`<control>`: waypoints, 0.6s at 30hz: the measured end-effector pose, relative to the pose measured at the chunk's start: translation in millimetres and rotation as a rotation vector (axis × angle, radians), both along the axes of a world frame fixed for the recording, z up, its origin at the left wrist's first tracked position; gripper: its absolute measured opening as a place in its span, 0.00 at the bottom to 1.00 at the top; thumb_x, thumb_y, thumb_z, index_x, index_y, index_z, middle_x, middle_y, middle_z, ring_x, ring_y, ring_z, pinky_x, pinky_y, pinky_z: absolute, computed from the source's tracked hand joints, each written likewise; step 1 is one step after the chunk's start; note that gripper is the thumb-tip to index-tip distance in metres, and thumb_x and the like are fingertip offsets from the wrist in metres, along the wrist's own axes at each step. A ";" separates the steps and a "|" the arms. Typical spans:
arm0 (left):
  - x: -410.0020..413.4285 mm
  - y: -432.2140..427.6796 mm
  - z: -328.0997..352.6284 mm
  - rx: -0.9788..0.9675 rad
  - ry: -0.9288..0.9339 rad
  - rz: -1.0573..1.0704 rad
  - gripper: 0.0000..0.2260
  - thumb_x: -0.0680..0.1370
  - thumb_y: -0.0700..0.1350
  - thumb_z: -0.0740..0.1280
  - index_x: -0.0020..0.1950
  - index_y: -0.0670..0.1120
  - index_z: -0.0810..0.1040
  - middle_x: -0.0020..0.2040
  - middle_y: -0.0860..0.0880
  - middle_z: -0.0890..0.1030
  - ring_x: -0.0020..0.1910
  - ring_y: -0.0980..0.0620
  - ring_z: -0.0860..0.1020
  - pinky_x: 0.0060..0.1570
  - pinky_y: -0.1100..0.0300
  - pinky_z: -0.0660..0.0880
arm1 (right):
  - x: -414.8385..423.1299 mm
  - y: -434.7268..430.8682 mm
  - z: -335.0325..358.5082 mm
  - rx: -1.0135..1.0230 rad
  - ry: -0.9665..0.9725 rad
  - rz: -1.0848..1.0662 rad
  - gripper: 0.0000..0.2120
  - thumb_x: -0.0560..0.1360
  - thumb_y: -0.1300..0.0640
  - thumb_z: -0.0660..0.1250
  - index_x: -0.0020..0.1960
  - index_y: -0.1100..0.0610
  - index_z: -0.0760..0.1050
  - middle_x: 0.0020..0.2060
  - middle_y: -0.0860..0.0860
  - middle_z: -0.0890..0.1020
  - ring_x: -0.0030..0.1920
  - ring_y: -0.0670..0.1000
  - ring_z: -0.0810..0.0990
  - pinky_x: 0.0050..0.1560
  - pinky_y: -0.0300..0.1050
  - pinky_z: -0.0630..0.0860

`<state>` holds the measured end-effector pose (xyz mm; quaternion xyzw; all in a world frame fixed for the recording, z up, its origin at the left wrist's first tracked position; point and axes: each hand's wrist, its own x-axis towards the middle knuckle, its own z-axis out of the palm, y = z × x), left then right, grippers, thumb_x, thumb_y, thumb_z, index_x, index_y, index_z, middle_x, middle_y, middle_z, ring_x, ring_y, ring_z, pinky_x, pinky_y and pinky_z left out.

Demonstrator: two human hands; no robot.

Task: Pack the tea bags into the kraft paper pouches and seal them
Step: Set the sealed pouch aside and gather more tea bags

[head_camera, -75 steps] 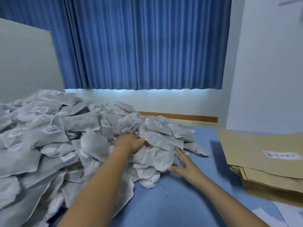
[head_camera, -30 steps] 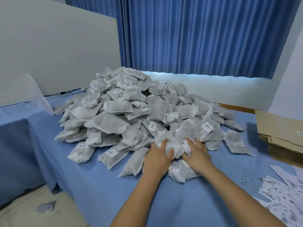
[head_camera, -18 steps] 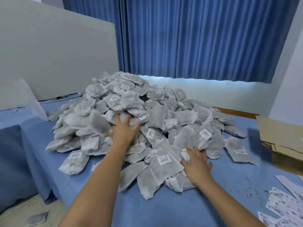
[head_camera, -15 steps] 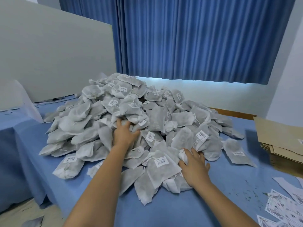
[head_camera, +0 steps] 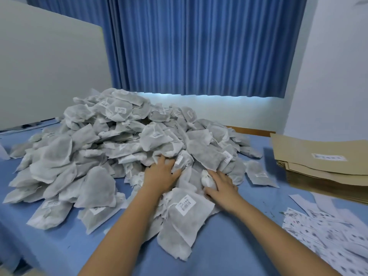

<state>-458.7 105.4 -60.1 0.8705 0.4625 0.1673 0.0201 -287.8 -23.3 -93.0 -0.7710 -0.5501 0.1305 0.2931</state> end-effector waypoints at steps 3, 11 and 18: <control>14.6 -14.3 21.7 0.082 0.142 0.164 0.24 0.81 0.62 0.50 0.74 0.52 0.62 0.73 0.48 0.62 0.63 0.41 0.72 0.55 0.49 0.71 | 18.5 -21.2 13.0 0.013 -0.027 0.108 0.28 0.78 0.46 0.60 0.76 0.45 0.58 0.75 0.46 0.58 0.74 0.51 0.58 0.74 0.52 0.56; 87.0 -79.7 64.5 0.193 0.240 0.284 0.19 0.82 0.51 0.51 0.65 0.45 0.73 0.65 0.44 0.72 0.64 0.42 0.68 0.59 0.52 0.65 | 99.2 -69.1 46.4 0.283 -0.329 -0.405 0.09 0.76 0.64 0.61 0.55 0.61 0.76 0.56 0.55 0.74 0.50 0.56 0.76 0.46 0.47 0.72; 198.1 -138.7 22.7 0.176 -0.053 -0.324 0.17 0.79 0.45 0.58 0.68 0.44 0.69 0.67 0.42 0.70 0.65 0.43 0.67 0.62 0.51 0.65 | 183.5 -84.3 44.9 -0.111 -0.419 -0.551 0.27 0.79 0.42 0.57 0.71 0.59 0.63 0.71 0.57 0.66 0.69 0.58 0.65 0.69 0.53 0.60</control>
